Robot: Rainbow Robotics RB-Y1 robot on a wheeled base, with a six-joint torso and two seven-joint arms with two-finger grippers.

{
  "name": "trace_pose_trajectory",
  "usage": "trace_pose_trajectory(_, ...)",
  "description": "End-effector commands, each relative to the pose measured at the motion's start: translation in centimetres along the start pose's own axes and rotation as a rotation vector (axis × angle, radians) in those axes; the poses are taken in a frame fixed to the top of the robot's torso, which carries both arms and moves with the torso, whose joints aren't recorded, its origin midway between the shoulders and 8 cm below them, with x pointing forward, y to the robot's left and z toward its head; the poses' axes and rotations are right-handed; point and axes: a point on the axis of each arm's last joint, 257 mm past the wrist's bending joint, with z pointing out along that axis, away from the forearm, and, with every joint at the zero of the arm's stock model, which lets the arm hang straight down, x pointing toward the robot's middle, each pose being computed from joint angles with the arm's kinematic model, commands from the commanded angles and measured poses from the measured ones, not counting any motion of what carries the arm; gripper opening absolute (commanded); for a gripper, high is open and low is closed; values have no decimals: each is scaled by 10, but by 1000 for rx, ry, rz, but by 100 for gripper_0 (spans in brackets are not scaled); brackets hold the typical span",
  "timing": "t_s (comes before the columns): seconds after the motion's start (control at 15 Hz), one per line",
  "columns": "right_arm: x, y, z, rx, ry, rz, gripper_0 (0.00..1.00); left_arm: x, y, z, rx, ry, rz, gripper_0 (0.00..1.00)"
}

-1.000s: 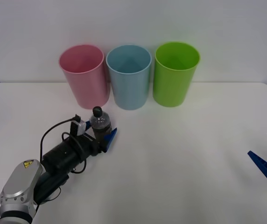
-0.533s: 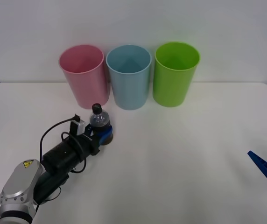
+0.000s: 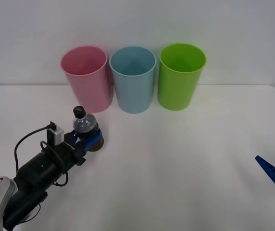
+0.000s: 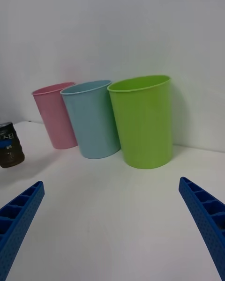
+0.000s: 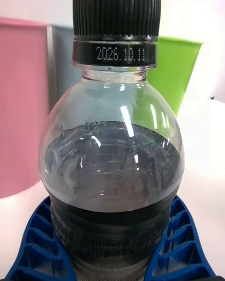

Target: Grasp the object on the table and drop it into the matching bin: aluminum can to the light blue bin, PET bottle to the pink bin.

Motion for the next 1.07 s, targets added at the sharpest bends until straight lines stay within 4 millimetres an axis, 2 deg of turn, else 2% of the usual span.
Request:
trace_pose_trajectory(0.07, 0, 0, 0, 0, 0, 0, 100, -34, -1, -23, -2, -45, -35, 0)
trace_pose_trajectory(0.27, 0, 0, 0, 0, 0, 0, 100, -72, -4, -41, -4, -95, -72, 0)
trace_pose_trajectory(0.53, 0, 0, 0, 0, 0, 0, 100, -127, 0, -46, 5, -154, -94, 0)
trace_pose_trajectory(0.8, 0, 0, 0, 0, 0, 0, 100, -174, 9, -39, 29, -196, -128, 0)
trace_pose_trajectory(1.07, 0, 0, 0, 0, 0, 0, 100, -223, 33, -21, 12, -237, -130, 0)
